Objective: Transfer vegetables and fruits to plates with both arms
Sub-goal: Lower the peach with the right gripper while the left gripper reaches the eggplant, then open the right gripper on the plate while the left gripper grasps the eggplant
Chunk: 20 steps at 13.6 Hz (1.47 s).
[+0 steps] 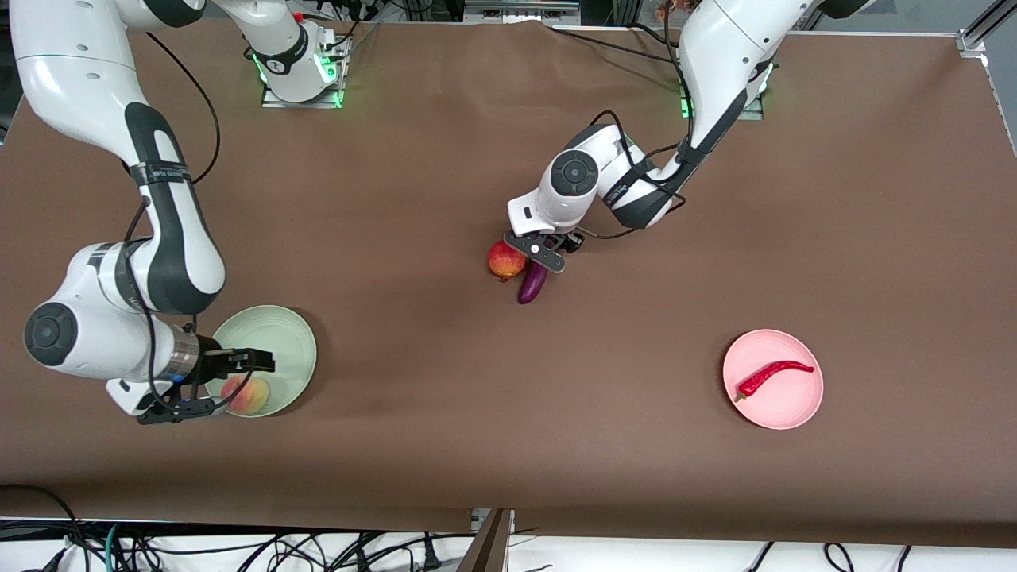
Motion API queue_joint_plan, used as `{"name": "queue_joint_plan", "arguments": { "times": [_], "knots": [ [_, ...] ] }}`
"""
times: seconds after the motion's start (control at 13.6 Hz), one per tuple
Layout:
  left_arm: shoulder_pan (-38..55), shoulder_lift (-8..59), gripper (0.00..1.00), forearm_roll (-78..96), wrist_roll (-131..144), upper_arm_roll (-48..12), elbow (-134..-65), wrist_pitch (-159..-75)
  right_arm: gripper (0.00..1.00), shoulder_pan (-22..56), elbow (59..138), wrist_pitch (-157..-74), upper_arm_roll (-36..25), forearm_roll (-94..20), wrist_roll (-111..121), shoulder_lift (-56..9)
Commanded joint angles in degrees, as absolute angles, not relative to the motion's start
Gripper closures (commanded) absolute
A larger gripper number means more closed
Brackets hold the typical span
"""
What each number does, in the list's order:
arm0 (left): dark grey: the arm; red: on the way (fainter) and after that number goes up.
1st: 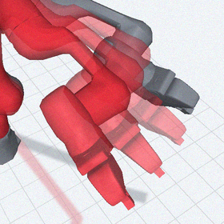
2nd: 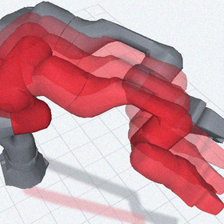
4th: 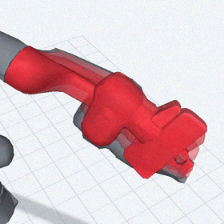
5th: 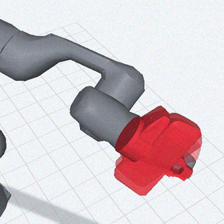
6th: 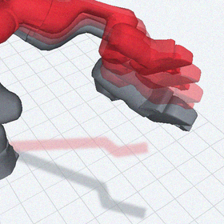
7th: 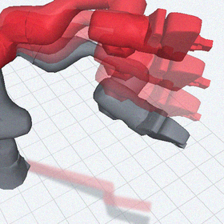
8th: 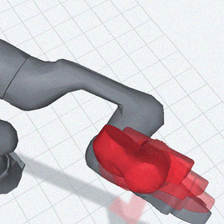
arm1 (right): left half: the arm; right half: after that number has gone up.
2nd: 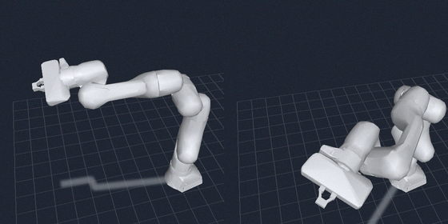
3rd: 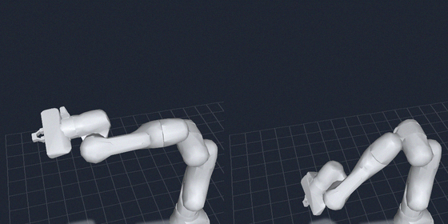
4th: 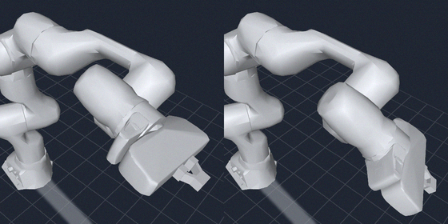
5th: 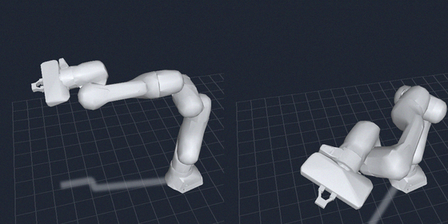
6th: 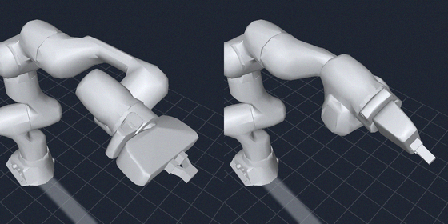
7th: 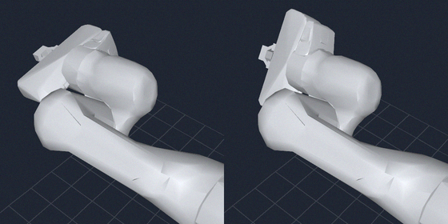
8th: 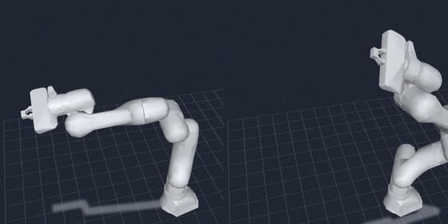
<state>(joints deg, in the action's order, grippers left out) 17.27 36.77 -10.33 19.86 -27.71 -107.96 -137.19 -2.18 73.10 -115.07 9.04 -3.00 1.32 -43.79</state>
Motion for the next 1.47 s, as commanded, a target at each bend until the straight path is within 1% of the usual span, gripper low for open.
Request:
{"name": "queue_joint_plan", "arguments": {
  "times": [0.0, 0.15, 0.22, 0.37, 0.59, 0.74, 0.81, 0.88, 0.96, 1.1, 1.18, 1.25, 1.4],
  "knots": [
    [17.1, 37.4, 0.63, -11.9, 20.7, -26.6, -107.8, -138.1, 0.01, -2.6, 72.8, -113.3, 13.2, -3.1, -7.4, -43.8],
    [17.1, 37.6, 0.93, -11.9, 20.6, -26.2, -107.7, -138.1, 0.01, -2.5, 73.2, -111.6, 16.9, -3.1, -14.1, -43.8],
    [16.8, 37.4, 1.00, -12.0, 20.4, -26.2, -107.8, -137.8, 0.00, -2.5, 73.4, -110.7, 18.8, -3.1, -16.7, -43.8],
    [15.5, 37.3, 1.00, -12.0, 20.2, -26.0, -107.8, -137.4, 0.00, -0.5, 73.8, -107.8, 20.0, -3.1, -19.8, -43.9],
    [13.1, 36.1, 1.00, -12.0, 19.6, -26.1, -107.6, -136.3, 0.00, 6.2, 75.2, -106.0, 20.0, -3.3, -20.6, -44.2],
    [11.3, 33.7, 1.00, -12.0, 18.5, -26.1, -106.9, -132.7, 0.00, 10.1, 76.2, -106.9, 20.0, -3.5, -23.7, -44.3],
    [10.3, 31.9, 1.00, -12.0, 18.5, -26.1, -106.2, -128.9, 0.00, 11.9, 76.1, -107.3, 20.0, -3.4, -25.6, -44.3],
    [9.2, 30.6, 1.00, -12.0, 18.5, -26.1, -104.1, -124.1, 0.00, 13.3, 76.1, -108.4, 20.0, -3.4, -27.5, -44.2],
    [8.3, 30.0, 1.00, -12.0, 18.3, -26.0, -100.6, -119.3, 0.00, 14.5, 76.1, -108.9, 20.0, -3.5, -28.7, -44.2],
    [5.6, 30.3, 1.00, -14.8, 13.7, -25.8, -93.4, -110.0, 0.00, 17.3, 75.9, -109.2, 20.0, -3.4, -31.1, -44.1],
    [3.4, 30.8, 1.00, -16.7, 9.8, -25.8, -90.5, -107.2, 0.00, 18.7, 75.9, -110.2, 20.0, -3.4, -32.9, -44.1],
    [1.3, 31.6, 1.00, -17.6, 5.8, -25.8, -88.4, -106.5, 0.00, 20.7, 75.8, -112.0, 20.0, -3.3, -34.7, -44.2],
    [-2.5, 32.4, 1.00, -19.2, -2.2, -24.3, -87.6, -106.6, 0.00, 25.0, 76.3, -115.3, 19.6, -2.5, -37.7, -45.0]
  ]
}}
